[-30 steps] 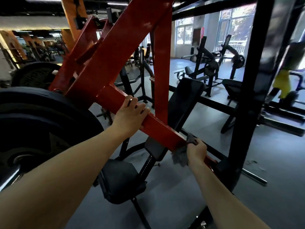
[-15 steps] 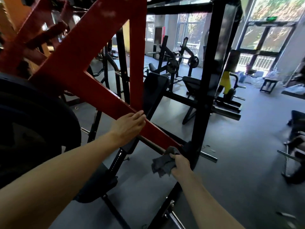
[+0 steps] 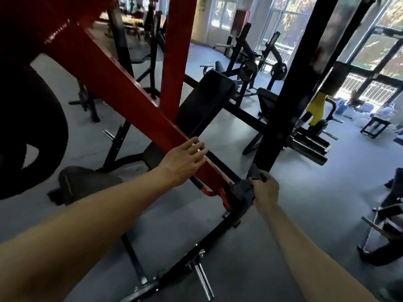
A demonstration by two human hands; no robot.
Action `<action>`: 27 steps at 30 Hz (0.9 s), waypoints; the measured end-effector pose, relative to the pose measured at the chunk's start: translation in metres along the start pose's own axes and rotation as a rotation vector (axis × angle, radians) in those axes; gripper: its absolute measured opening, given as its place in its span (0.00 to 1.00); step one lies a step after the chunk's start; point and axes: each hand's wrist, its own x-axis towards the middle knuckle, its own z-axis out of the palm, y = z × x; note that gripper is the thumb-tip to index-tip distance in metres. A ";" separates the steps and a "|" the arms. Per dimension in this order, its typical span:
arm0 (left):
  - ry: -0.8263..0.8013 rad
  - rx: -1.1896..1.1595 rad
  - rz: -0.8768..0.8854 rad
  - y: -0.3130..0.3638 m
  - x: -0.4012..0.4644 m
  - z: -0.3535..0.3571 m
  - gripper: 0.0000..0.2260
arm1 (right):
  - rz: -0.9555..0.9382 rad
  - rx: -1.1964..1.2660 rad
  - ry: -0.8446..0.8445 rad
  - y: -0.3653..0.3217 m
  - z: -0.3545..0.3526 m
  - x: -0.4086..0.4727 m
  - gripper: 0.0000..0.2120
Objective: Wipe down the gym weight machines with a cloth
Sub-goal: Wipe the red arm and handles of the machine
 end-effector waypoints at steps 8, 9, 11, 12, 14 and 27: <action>-0.015 -0.078 -0.274 0.052 0.031 0.054 0.34 | -0.713 -0.887 -0.207 0.057 0.046 0.050 0.10; -0.029 -0.082 -0.282 0.055 0.034 0.056 0.34 | -0.807 -0.972 -0.241 0.069 0.050 0.052 0.09; -0.018 -0.107 -0.295 0.059 0.039 0.064 0.33 | -0.882 -1.136 -0.307 0.083 0.062 0.060 0.11; -0.012 -0.116 -0.302 0.061 0.040 0.068 0.33 | -0.889 -1.223 -0.320 0.085 0.069 0.064 0.12; -0.005 -0.115 -0.305 0.062 0.039 0.073 0.34 | -0.877 -1.385 -0.411 0.087 0.080 0.067 0.09; 0.216 -0.116 -0.292 0.063 0.045 0.100 0.36 | -0.767 -1.543 -0.804 0.164 0.108 0.024 0.15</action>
